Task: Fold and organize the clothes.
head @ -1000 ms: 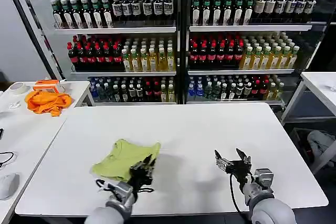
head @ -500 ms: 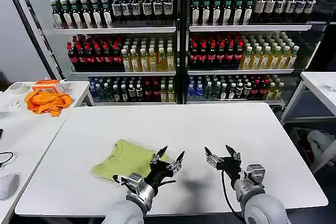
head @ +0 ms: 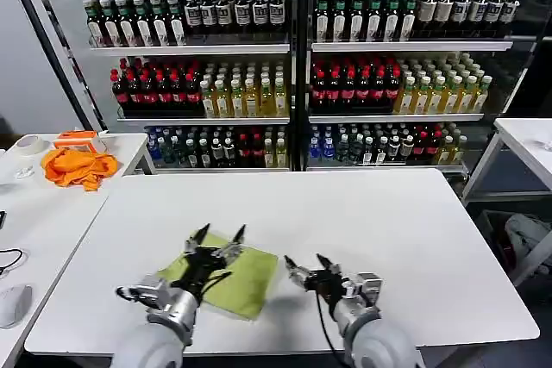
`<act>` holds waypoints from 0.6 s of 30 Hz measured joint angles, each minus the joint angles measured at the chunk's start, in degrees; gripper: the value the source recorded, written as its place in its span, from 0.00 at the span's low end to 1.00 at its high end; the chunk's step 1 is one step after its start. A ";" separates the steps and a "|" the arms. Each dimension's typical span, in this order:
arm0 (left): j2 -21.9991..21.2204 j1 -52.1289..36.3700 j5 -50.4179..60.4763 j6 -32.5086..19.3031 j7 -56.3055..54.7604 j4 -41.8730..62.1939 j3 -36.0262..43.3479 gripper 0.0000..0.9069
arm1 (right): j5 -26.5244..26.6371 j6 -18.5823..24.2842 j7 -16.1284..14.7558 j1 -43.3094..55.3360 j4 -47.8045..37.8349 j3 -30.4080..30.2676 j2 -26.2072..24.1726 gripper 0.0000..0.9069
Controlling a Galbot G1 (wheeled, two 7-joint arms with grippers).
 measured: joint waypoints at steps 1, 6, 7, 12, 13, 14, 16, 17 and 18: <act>0.03 0.60 -0.22 -0.15 -0.06 -0.26 -1.08 1.00 | 0.49 -0.02 0.24 0.36 -0.51 -0.86 0.39 1.00; -0.17 2.81 -0.74 -0.48 -0.21 -0.94 -4.73 1.00 | 2.57 -0.09 1.75 2.12 -3.36 -4.86 2.67 1.00; -0.31 3.18 -0.76 -0.57 -0.24 -1.18 -5.29 1.00 | 2.81 -0.02 2.06 2.40 -3.88 -5.46 3.15 1.00; -0.65 4.52 -0.97 -0.82 -0.35 -1.70 -7.13 1.00 | 4.06 0.67 3.58 3.75 -6.44 -7.78 5.23 0.00; -0.61 4.62 -1.01 -0.85 -0.36 -1.70 -7.36 1.00 | 4.26 0.88 3.82 4.02 -6.96 -8.15 5.65 0.00; -0.58 4.73 -1.07 -0.87 -0.37 -1.71 -7.59 1.00 | 4.41 1.06 4.04 4.25 -7.40 -8.42 5.98 0.00; -0.65 4.88 -1.21 -0.91 -0.45 -1.70 -8.16 1.00 | 4.74 1.48 4.51 4.76 -8.38 -8.75 6.76 0.00; -0.74 4.89 -1.29 -0.91 -0.58 -1.71 -8.47 1.00 | 4.87 1.64 4.65 4.90 -8.71 -8.90 7.10 0.00; -0.85 4.92 -1.44 -0.87 -0.71 -1.73 -8.83 1.00 | 5.02 1.79 4.78 4.97 -9.02 -9.03 7.41 0.00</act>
